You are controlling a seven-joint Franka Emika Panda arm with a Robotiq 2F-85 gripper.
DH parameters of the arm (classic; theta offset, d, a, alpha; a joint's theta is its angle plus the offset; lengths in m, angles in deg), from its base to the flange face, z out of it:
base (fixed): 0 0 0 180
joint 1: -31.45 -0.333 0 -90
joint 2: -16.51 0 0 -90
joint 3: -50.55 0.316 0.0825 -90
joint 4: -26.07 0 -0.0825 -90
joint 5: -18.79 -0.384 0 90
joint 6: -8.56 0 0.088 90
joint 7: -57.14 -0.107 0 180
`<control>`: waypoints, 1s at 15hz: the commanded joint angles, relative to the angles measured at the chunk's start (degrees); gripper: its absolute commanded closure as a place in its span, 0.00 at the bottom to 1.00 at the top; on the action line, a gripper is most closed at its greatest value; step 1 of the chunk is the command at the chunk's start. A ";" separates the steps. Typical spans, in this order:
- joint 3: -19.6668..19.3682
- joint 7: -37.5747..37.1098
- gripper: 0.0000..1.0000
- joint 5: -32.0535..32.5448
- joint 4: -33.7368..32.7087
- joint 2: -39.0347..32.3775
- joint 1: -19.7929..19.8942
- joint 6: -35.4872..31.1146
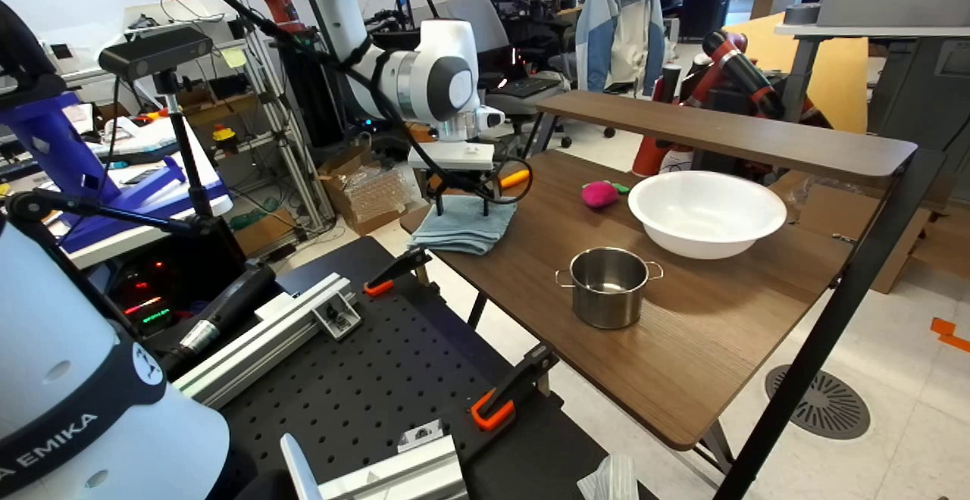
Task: Move the blue towel from the left to the right
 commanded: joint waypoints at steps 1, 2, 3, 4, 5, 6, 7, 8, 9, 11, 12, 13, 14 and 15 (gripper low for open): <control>0.83 1.97 0.00 -1.49 -2.27 -1.75 1.98 1.96; 0.85 2.13 0.00 -1.61 -2.30 -1.84 2.51 1.98; 0.95 2.48 0.00 -1.71 -2.24 -1.90 3.17 1.93; 1.00 2.76 0.00 -1.83 -1.87 -1.83 3.84 1.75; 0.78 2.81 0.00 -1.82 -1.43 -1.66 4.31 1.49; 0.63 2.98 0.00 -1.83 -1.22 -1.58 4.77 1.34; 0.55 3.25 0.00 -1.89 -0.98 -1.62 5.35 0.90; 0.50 3.55 0.00 -1.97 -0.73 -1.52 5.99 0.81; 0.51 3.96 0.00 -2.13 -0.63 -1.62 6.67 0.69; 0.65 4.72 0.00 -2.63 -0.07 -1.40 8.37 0.47; 0.75 5.27 0.00 -2.89 -0.16 -1.51 9.27 0.47; 0.80 5.67 0.00 -3.21 -0.04 -1.45 10.14 0.40; 0.80 5.97 0.00 -3.59 0.21 -1.23 11.05 0.36; 0.78 6.43 0.00 -4.09 0.21 -1.19 11.91 0.31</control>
